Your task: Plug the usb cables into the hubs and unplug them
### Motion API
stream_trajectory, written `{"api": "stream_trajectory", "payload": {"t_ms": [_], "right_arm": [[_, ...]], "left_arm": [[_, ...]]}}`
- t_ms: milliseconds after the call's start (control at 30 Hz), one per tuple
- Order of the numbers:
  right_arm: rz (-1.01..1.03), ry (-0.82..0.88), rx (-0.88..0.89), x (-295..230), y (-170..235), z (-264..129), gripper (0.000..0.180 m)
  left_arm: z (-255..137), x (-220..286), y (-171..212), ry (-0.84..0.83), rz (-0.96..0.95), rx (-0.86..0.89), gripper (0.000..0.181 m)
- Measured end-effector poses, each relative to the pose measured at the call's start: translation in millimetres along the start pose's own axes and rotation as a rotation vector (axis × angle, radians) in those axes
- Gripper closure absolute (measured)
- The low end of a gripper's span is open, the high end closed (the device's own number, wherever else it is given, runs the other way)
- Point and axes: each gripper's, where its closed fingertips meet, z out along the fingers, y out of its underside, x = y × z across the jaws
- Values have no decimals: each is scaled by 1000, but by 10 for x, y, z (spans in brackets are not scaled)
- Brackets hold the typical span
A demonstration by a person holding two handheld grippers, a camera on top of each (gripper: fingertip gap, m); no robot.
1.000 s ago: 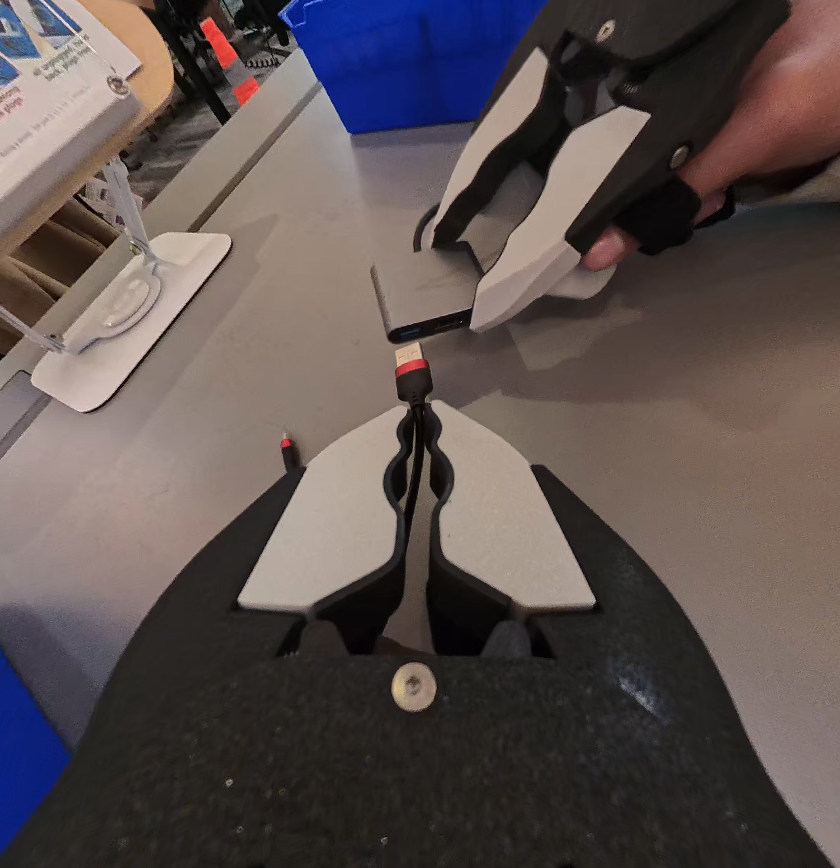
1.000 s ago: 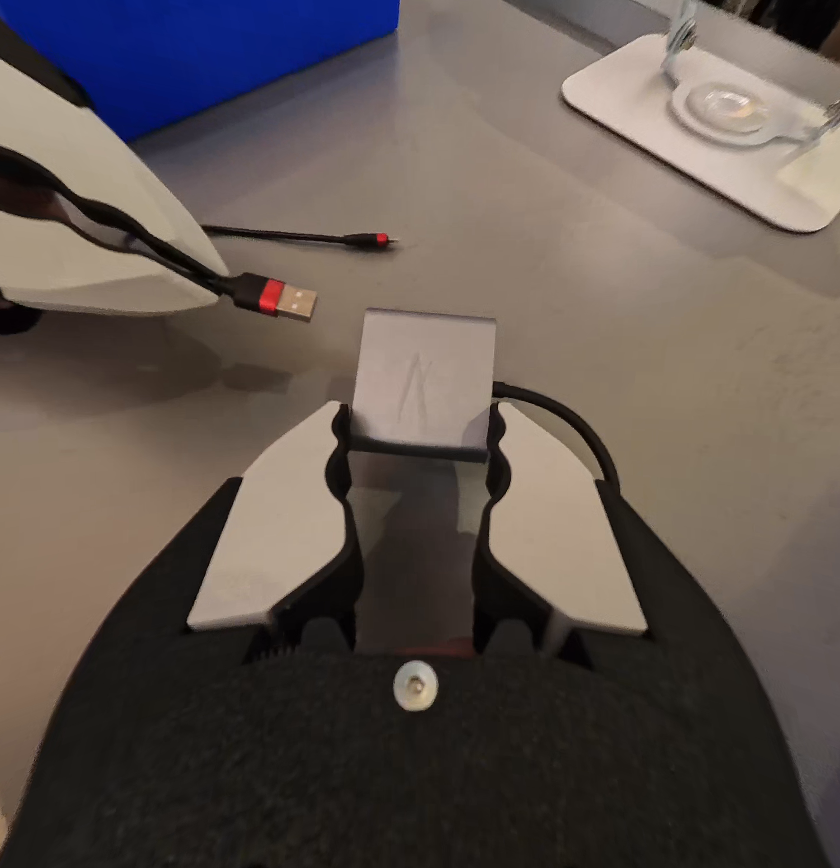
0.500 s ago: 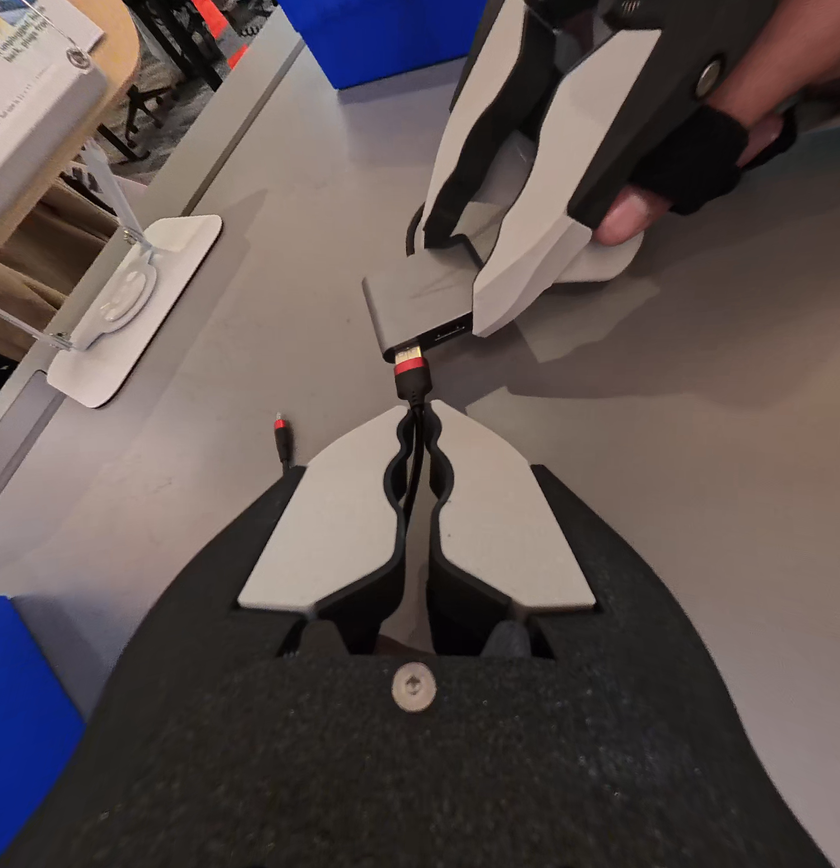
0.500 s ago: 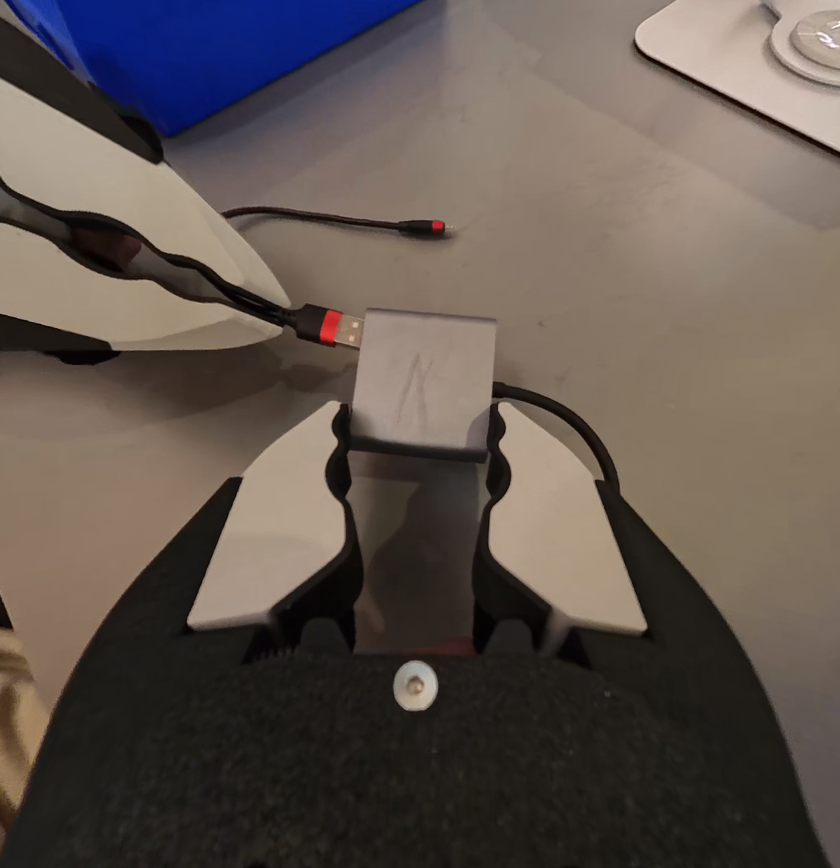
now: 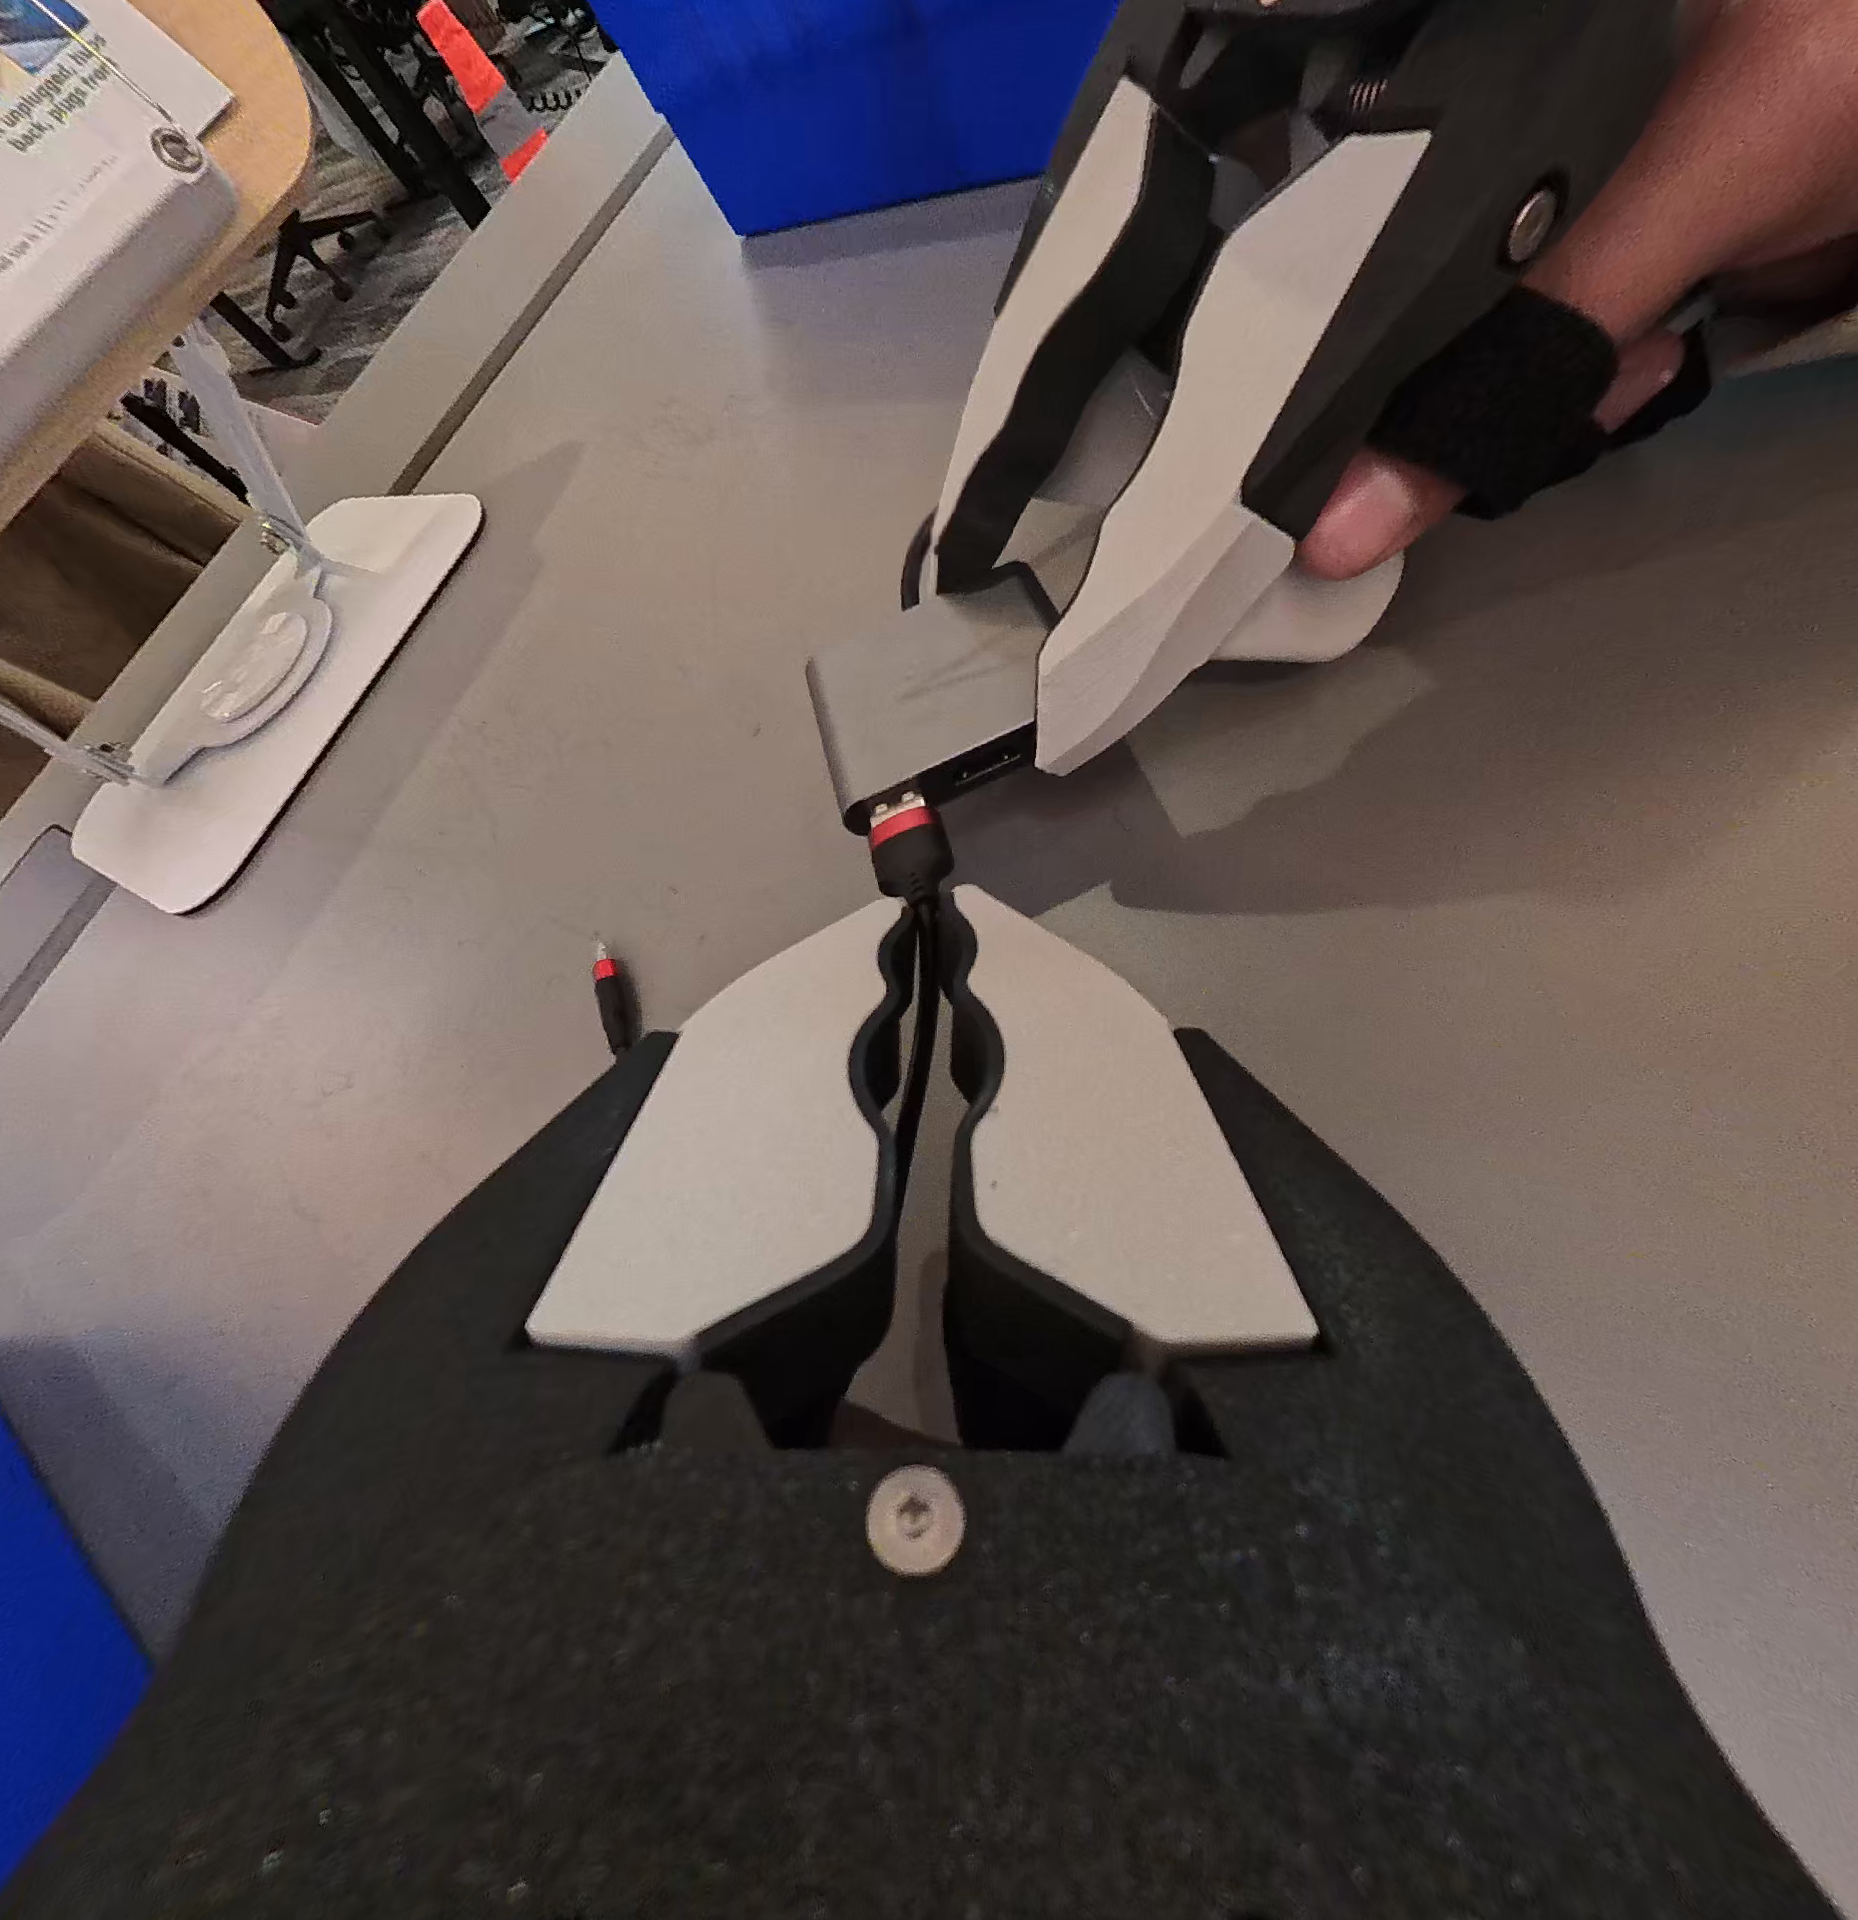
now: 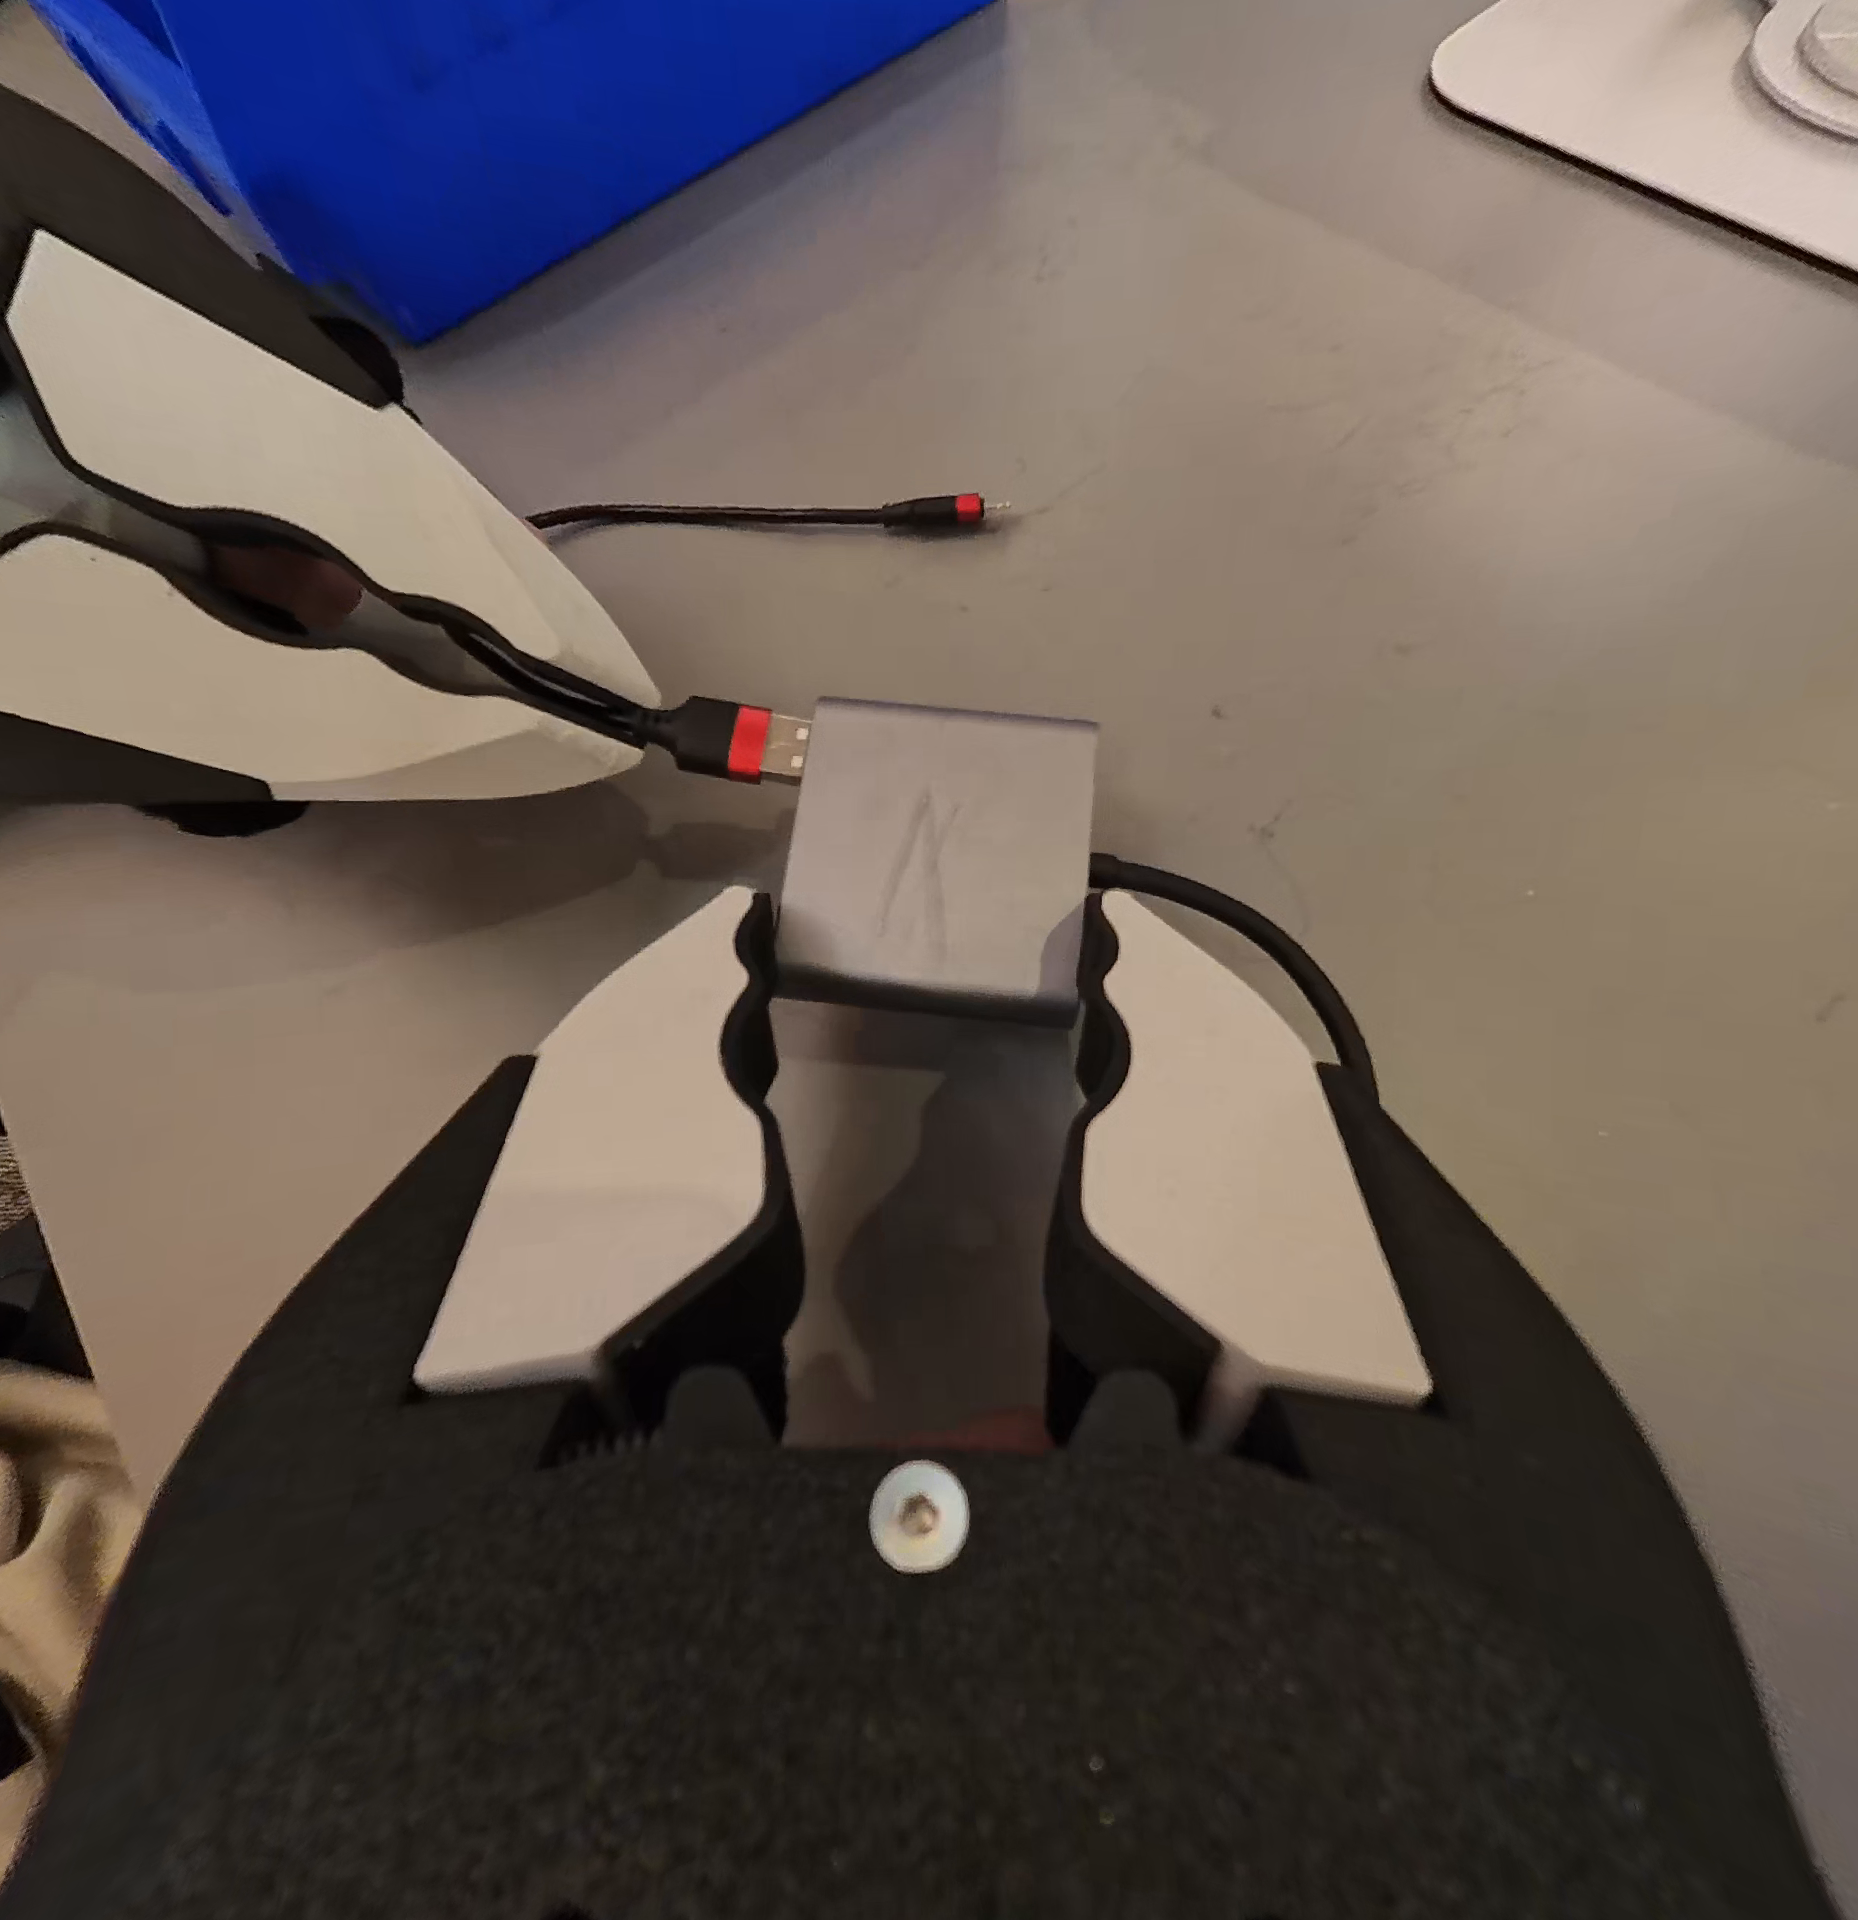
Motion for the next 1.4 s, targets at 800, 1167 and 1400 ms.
{"api": "stream_trajectory", "payload": {"t_ms": [800,1167,1400], "right_arm": [[123,-132,-28,-35,55,4,122],[58,-114,-83,-75,124,47,113],[-224,78,-137,-37,182,91,114]], "left_arm": [[-32,18,-72,31,-74,67,177],[-10,11,-47,31,-61,48,178],[-11,-6,-73,37,-71,54,178]]}}
